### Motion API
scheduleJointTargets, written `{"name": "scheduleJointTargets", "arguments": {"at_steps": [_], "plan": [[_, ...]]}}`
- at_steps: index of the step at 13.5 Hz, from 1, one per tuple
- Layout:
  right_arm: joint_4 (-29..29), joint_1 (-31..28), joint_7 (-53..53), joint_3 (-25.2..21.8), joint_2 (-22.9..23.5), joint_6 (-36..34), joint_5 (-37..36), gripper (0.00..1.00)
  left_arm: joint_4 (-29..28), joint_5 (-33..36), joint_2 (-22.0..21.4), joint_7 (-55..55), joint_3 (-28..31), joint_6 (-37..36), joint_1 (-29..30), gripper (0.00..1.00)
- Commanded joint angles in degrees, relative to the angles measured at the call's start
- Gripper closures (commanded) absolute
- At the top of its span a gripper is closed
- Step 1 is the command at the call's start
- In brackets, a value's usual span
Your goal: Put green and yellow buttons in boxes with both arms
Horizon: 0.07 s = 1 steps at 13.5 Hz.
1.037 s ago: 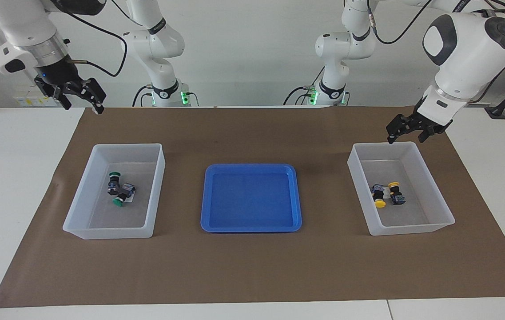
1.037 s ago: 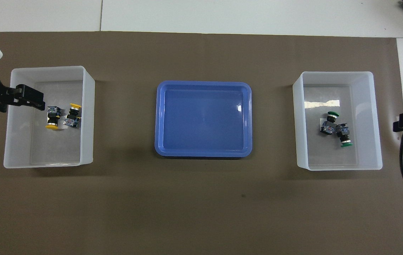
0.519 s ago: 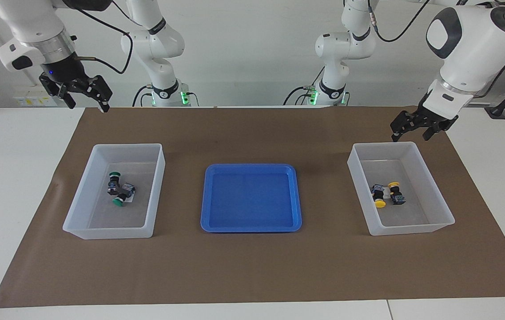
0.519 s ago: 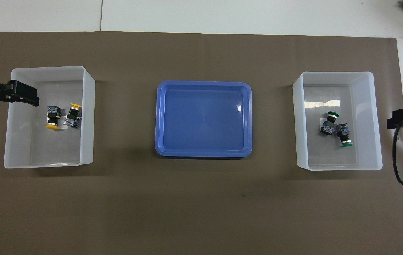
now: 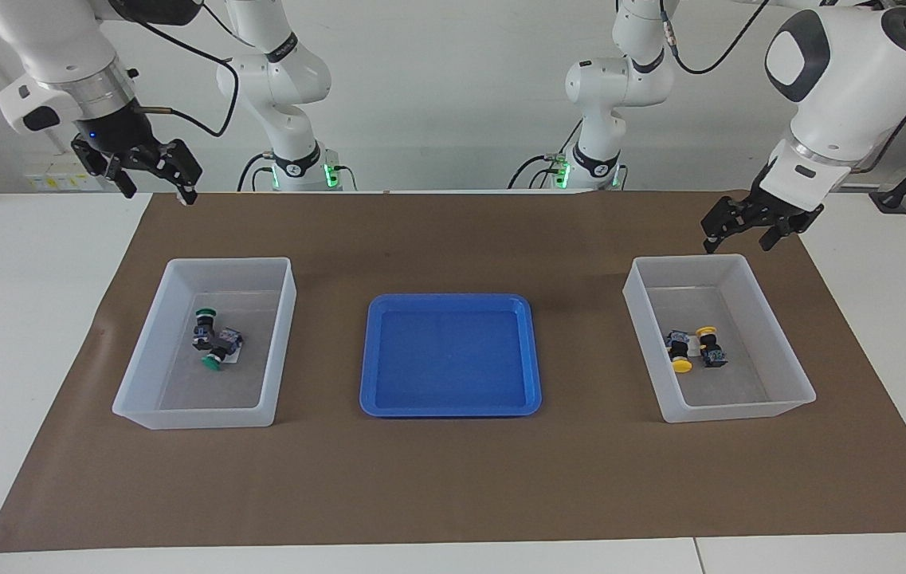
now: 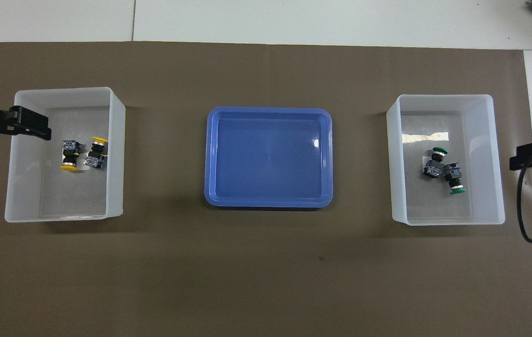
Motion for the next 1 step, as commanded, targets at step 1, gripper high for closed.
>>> {"name": "scheduleJointTargets", "arguments": {"at_steps": [1], "plan": [[0.0, -0.2, 1.0, 0.2, 0.0, -0.2, -0.5, 0.00, -0.3, 0.5, -0.5, 0.6, 0.6, 0.3, -0.5, 0.00]]}}
